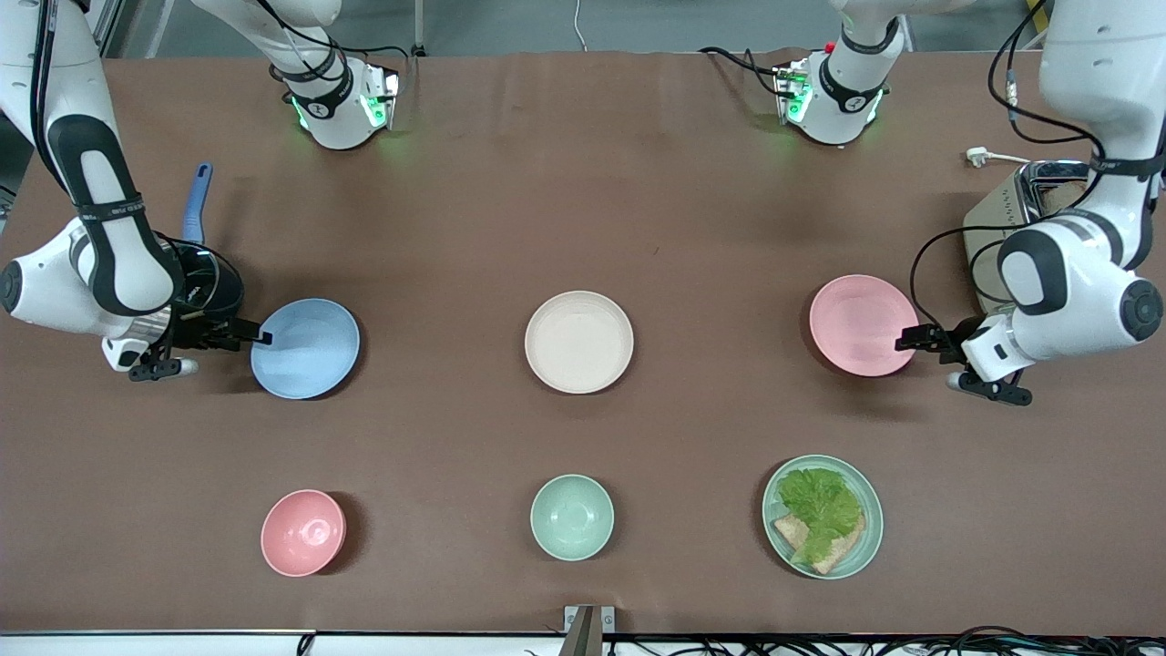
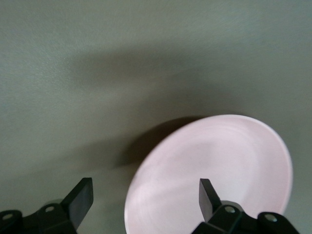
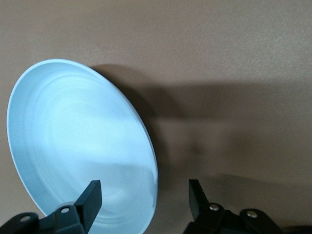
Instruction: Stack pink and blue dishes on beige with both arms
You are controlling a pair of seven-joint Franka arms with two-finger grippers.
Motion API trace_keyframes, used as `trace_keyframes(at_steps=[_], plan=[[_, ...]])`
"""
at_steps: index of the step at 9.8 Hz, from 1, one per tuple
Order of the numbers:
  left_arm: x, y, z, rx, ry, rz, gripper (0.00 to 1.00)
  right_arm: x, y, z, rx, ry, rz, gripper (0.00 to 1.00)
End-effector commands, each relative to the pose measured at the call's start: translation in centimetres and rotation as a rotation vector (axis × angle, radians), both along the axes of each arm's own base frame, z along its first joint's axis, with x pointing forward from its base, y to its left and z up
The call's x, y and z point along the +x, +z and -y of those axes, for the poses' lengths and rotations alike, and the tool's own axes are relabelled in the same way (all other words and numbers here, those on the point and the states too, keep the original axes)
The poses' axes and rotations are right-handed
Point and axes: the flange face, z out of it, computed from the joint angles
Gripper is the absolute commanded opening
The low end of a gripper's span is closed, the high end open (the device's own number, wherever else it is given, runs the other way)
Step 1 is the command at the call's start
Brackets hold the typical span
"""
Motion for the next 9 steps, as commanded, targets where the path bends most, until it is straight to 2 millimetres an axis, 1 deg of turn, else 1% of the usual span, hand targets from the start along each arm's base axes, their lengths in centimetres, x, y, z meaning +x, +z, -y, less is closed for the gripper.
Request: trace_keyframes(at_steps=[1, 2, 3, 4, 5, 6, 7, 8, 9], plan=[[-1.0, -3.5, -0.1, -0.010, -0.005, -0.034, 0.83, -0.8, -1.2, 0.2, 0.011, -0.017, 0.008, 0.68], [-1.7, -4.2, -0.1, -0.011, -0.004, -0.054, 0.70, -0.8, -1.4, -0.2, 0.017, -0.017, 0.003, 0.59], [-2.2, -4.5, -0.2, -0.016, -0.011, -0.062, 0.52, -1.0, -1.9, -0.1, 0.015, -0.020, -0.003, 0.51], [-2.6, -4.6, -0.3, -0.028, -0.044, -0.067, 0.07, -1.0, -1.9, -0.2, 0.015, -0.018, -0.003, 0.36], [-2.9, -4.7, -0.1, -0.030, -0.050, -0.072, 0.00, -1.0, -1.9, -0.1, 0.016, -0.020, -0.004, 0.20], [-2.8, -4.1, -0.4, -0.033, -0.059, -0.061, 0.00, -0.8, -1.7, -0.3, 0.020, -0.025, -0.008, 0.02], [-2.5, -2.9, -0.5, -0.038, -0.061, -0.052, 0.00, -0.6, -1.3, -0.6, 0.044, -0.023, -0.027, 0.01], [-2.0, -0.3, 0.1, -0.048, -0.059, -0.036, 0.00, 0.3, 0.2, -0.3, 0.074, -0.035, -0.050, 0.01], [-1.3, 3.0, 1.0, -0.056, -0.064, -0.005, 0.00, 1.1, 2.1, 0.6, 0.098, -0.044, -0.068, 0.01]])
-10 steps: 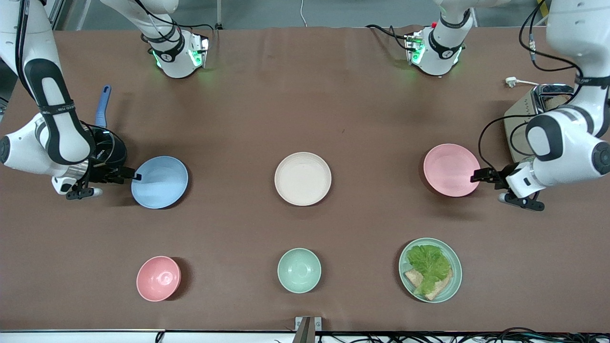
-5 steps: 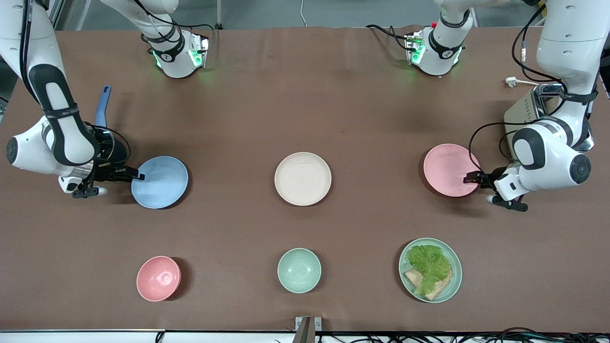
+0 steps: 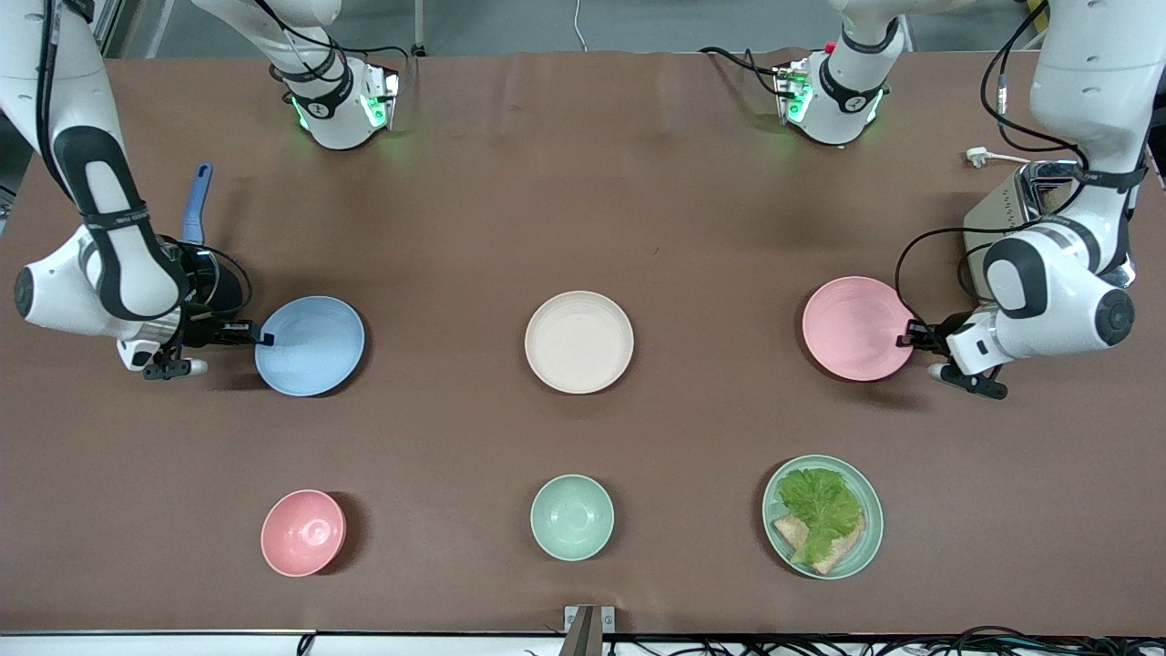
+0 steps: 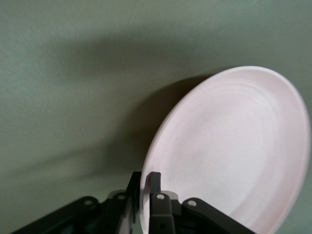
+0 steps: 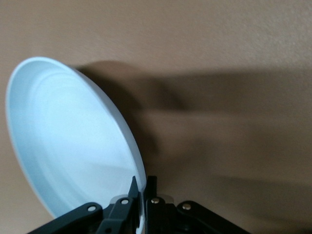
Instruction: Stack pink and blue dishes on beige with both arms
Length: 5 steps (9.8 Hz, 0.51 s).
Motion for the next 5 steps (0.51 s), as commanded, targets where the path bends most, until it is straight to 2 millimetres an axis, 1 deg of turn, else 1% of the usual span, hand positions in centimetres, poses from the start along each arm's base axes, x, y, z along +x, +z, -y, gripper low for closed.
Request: trace_keyframes(at_steps=[1, 2, 3, 4, 5], plan=[[1.0, 5.8, 3.8, -0.051, -0.022, 0.010, 0.00, 2.0, 4.5, 1.1, 0.051, -0.039, -0.037, 0.01], [1.9, 8.3, 7.2, -0.068, -0.024, 0.000, 0.00, 2.7, 6.7, 1.4, 0.054, -0.047, -0.066, 0.01], [2.4, 10.1, 11.8, -0.076, -0.007, -0.002, 0.01, 3.5, 9.2, 1.5, 0.038, -0.054, -0.096, 0.01], [3.0, 12.1, 17.2, -0.085, 0.036, -0.003, 0.02, 4.5, 11.9, 1.3, 0.019, -0.064, -0.122, 0.01], [3.3, 13.8, 22.4, -0.092, 0.093, -0.011, 0.02, 5.6, 14.5, 0.6, 0.003, -0.080, -0.160, 0.01]])
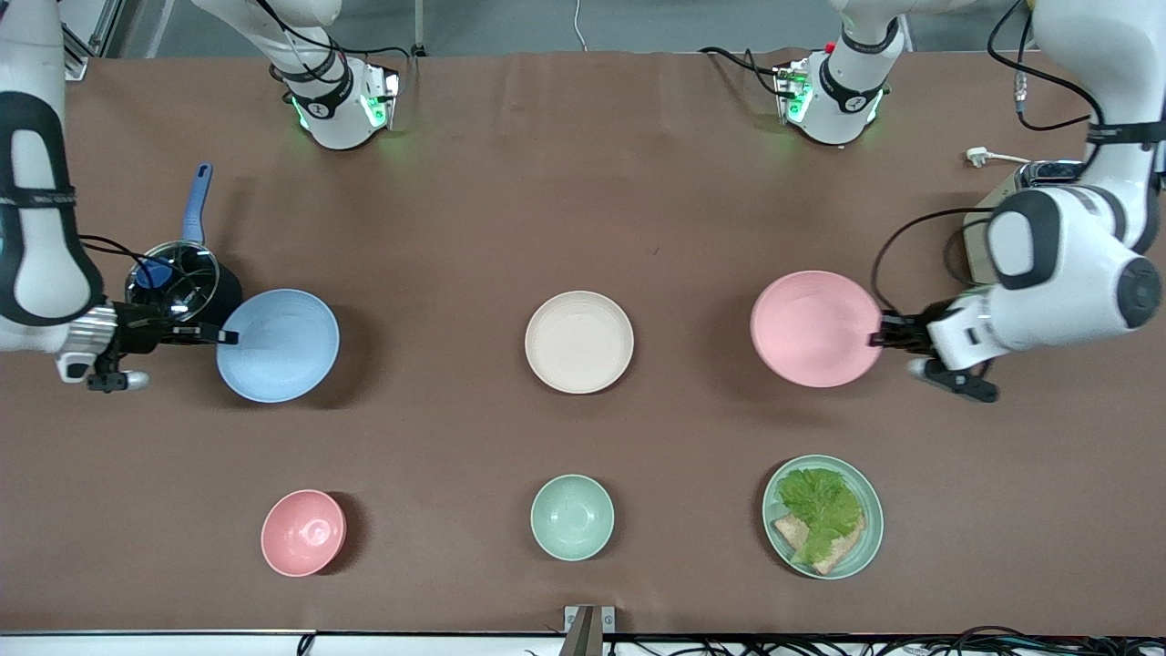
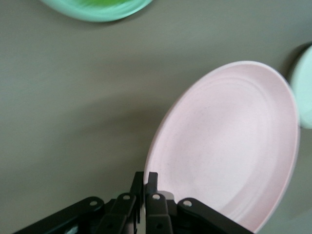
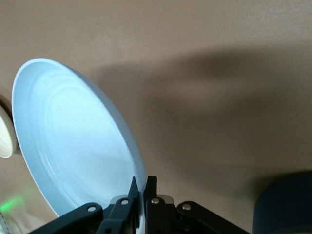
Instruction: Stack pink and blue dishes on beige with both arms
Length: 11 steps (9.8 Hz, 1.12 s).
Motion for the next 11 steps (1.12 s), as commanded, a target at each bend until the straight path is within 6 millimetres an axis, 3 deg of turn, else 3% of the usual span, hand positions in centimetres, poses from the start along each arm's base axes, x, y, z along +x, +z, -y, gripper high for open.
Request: trace_keyframes(at_steps=[1, 3, 4, 5, 6, 7, 9, 11], plan=[[0.2, 0.1, 9.6, -0.032, 0.096, -0.072, 0.02, 2.1, 6.1, -2.5, -0.052, -0.034, -0.076, 0.01], [-1.1, -1.5, 18.5, -0.083, 0.145, -0.107, 0.04, 3.1, 10.8, -5.8, -0.103, -0.104, -0.114, 0.01], [-2.1, -3.7, 22.8, -0.113, 0.149, -0.080, 0.02, 3.6, 12.4, -8.9, -0.130, -0.107, -0.133, 0.01], [-3.3, -7.3, 26.4, -0.118, 0.138, -0.062, 0.01, 3.7, 14.0, -11.4, -0.179, -0.116, -0.137, 0.01], [-3.9, -11.0, 28.3, -0.109, 0.167, -0.040, 0.01, 3.8, 14.5, -13.9, -0.192, -0.112, -0.138, 0.01], [-4.3, -12.8, 28.8, -0.069, 0.167, -0.022, 0.01, 3.8, 14.8, -15.4, -0.194, -0.114, -0.144, 0.01], [-5.8, -14.6, 30.5, -0.015, 0.127, -0.017, 0.02, 3.6, 14.6, -18.7, -0.197, -0.108, -0.150, 0.01], [-5.6, -15.8, 31.2, 0.012, 0.131, -0.006, 0.15, 3.3, 14.1, -22.1, -0.206, -0.132, -0.164, 0.01]])
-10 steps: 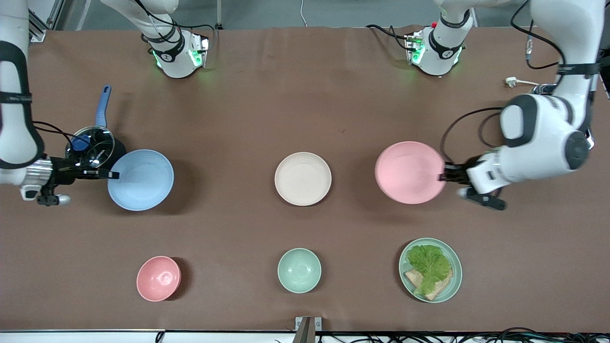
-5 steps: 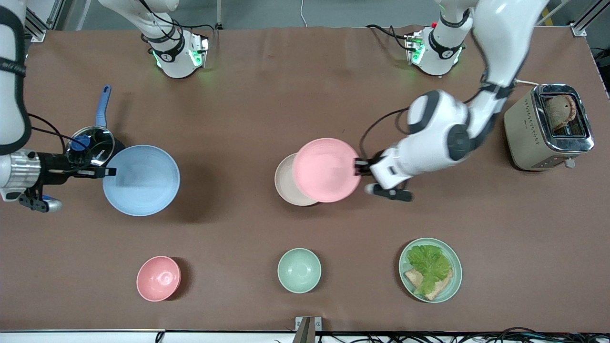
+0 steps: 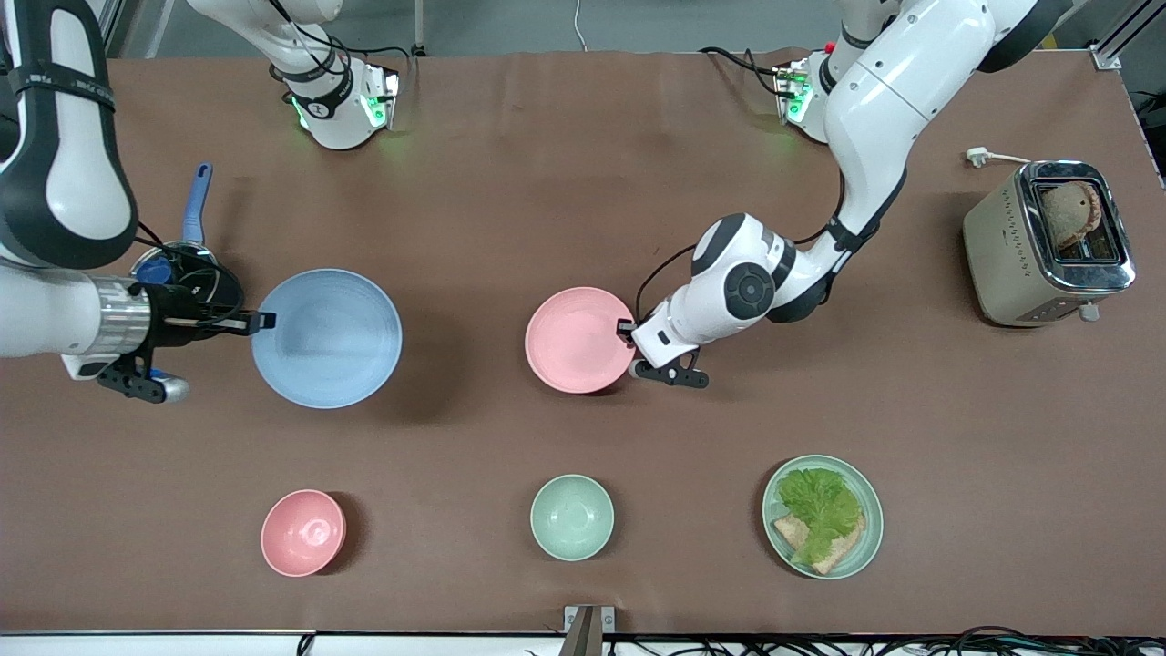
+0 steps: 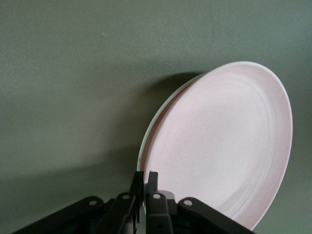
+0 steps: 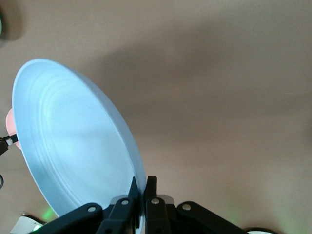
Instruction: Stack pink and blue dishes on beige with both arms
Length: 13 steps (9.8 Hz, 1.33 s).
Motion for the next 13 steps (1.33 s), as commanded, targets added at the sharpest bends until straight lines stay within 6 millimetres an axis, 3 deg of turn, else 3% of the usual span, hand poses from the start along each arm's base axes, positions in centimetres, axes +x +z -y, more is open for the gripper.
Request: trace_keyframes(at_steps=[1, 2, 3, 4, 5, 7, 8, 10, 13], plan=[[0.3, -1.6, 0.7, 0.024, 0.007, -0.004, 0.61, -1.4, -0.6, -4.0, -0.028, -0.021, 0.010, 0.01], [0.8, -1.1, 0.4, 0.020, 0.019, 0.002, 1.00, -2.0, -1.6, -5.9, -0.031, -0.021, 0.008, 0.01], [1.6, 0.1, -0.9, 0.028, 0.024, 0.009, 1.00, -2.4, -1.8, -8.0, -0.034, -0.024, 0.004, 0.01], [2.6, 2.8, -3.0, 0.053, 0.031, -0.016, 1.00, -2.7, -2.2, -9.7, -0.035, -0.015, -0.005, 0.01], [3.1, 7.5, -4.8, 0.071, 0.027, -0.039, 1.00, -3.5, -3.8, -11.6, -0.035, -0.006, 0.002, 0.01], [3.9, 15.6, -9.2, 0.152, 0.060, 0.002, 1.00, -5.9, -6.9, -18.1, -0.031, -0.024, 0.048, 0.01], [4.6, 18.9, -13.5, 0.229, 0.110, 0.015, 1.00, -7.1, -7.6, -21.4, -0.018, -0.026, 0.082, 0.02], [4.8, 24.9, -20.7, 0.313, 0.114, 0.052, 1.00, -8.8, -11.0, -26.9, 0.025, -0.031, 0.102, 0.03], [3.2, 34.1, -29.8, 0.365, 0.116, 0.151, 1.00, -10.9, -16.5, -31.8, 0.069, -0.074, 0.136, 0.04]])
